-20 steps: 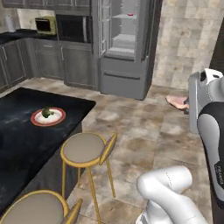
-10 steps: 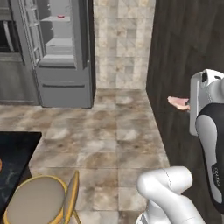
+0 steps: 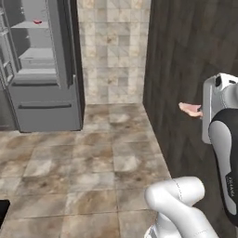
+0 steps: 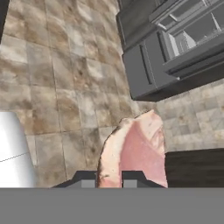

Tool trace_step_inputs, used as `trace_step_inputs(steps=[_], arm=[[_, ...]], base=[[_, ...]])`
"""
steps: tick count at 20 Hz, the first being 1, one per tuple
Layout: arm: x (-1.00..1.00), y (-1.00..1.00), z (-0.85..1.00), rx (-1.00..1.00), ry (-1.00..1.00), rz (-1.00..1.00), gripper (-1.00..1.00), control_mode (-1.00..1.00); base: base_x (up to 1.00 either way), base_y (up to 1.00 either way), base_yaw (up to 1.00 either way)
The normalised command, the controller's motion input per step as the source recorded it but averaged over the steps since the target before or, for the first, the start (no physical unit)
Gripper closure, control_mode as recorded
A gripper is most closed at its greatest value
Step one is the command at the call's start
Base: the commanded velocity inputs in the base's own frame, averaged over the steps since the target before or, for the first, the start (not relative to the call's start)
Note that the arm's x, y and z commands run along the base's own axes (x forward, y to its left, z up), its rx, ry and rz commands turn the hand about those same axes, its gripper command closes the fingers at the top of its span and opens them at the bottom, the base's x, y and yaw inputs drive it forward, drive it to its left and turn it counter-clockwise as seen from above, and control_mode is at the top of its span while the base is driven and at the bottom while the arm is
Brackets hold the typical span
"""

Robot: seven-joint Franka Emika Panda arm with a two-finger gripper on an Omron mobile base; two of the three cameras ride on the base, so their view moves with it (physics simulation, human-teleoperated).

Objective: Transport the steak and broccoli to the fridge. Place the steak on the rack containing meat and place the broccoli on the rack containing the vegetable, ensuring meats and vegetables are on different racks.

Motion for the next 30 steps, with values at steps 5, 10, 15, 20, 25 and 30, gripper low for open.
trace_step_inputs(steps=[5,10,15,20,25,30], arm=[[0.00,0.00,0.00,0.00,0.00,0.00,1.00,1.00],[0.00,0.00,0.00,0.00,0.00,0.00,1.00,1.00],[0.00,0.00,0.00,0.00,0.00,0.00,1.00,1.00],[0.00,0.00,0.00,0.00,0.00,0.00,1.00,1.00],[0.00,0.00,0.00,0.00,0.00,0.00,1.00,1.00],[0.00,0.00,0.00,0.00,0.00,0.00,1.00,1.00]], base=[[1.00,0.00,-0.01],[1.00,0.32,-0.02],[1.00,1.00,-0.02],[1.00,1.00,0.00],[1.00,1.00,-0.07],[0.92,1.00,-0.06]])
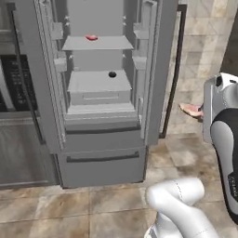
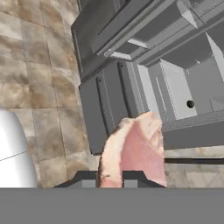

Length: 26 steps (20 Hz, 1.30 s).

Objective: Transport the steak and broccoli to the fridge. Place the steak on the rack containing meat and place the broccoli on the rack containing the vegetable, ensuring meats and vegetables are on different racks.

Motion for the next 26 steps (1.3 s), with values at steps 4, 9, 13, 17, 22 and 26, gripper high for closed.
trace_step_inputs(steps=[4,9,13,17,22,26], arm=[[0.00,0.00,0.00,0.00,0.00,0.00,1.00,1.00],[0.00,0.00,0.00,0.00,0.00,0.00,1.00,1.00],[0.00,0.00,0.00,0.00,0.00,0.00,1.00,1.00],[0.00,0.00,0.00,0.00,0.00,0.00,1.00,1.00],[0.00,0.00,0.00,0.00,0.00,0.00,1.00,1.00],[0.00,0.00,0.00,0.00,0.00,0.00,1.00,1.00]], base=[[0.50,1.00,-0.08],[0.46,0.77,-0.09],[0.94,-0.25,0.00],[0.99,-0.21,-0.04],[0.91,-0.15,-0.05],[0.93,-0.08,-0.03]])
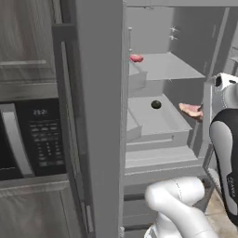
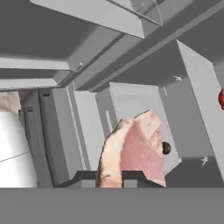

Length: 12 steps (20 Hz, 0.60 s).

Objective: Transport the steak and broccoli to the fridge. Place the steak on the rack containing meat and place the broccoli on the rack containing the vegetable, ensuring meats and vegetables are on different racks.

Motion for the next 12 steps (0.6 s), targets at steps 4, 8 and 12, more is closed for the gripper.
trace_step_inputs(steps=[4,8,12], arm=[[0.00,0.00,0.00,0.00,0.00,0.00,1.00,1.00],[0.00,0.00,0.00,0.00,0.00,0.00,1.00,1.00],[0.00,0.00,0.00,0.00,0.00,0.00,1.00,1.00]], base=[[0.98,0.00,-0.05],[0.69,0.00,-0.05],[0.30,-0.14,0.00]])
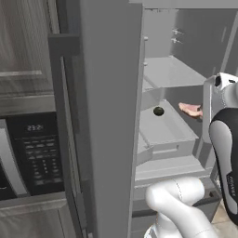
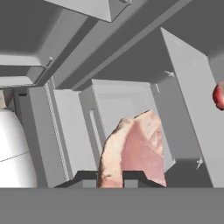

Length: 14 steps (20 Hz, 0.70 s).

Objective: Transport the steak and broccoli to the fridge. Place the steak on the rack containing meat and place the broccoli on the rack containing the vegetable, ensuring meats and vegetables are on different racks.

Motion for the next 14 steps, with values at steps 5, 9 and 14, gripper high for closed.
trace_step_inputs(steps=[5,9,14], arm=[[0.00,0.00,0.00,0.00,0.00,0.00,1.00,1.00],[0.00,0.00,0.00,0.00,0.00,0.00,1.00,1.00],[0.00,0.00,0.00,0.00,0.00,0.00,1.00,1.00]], base=[[0.17,-0.06,0.09],[0.09,-0.19,0.25],[0.04,-0.24,0.29]])
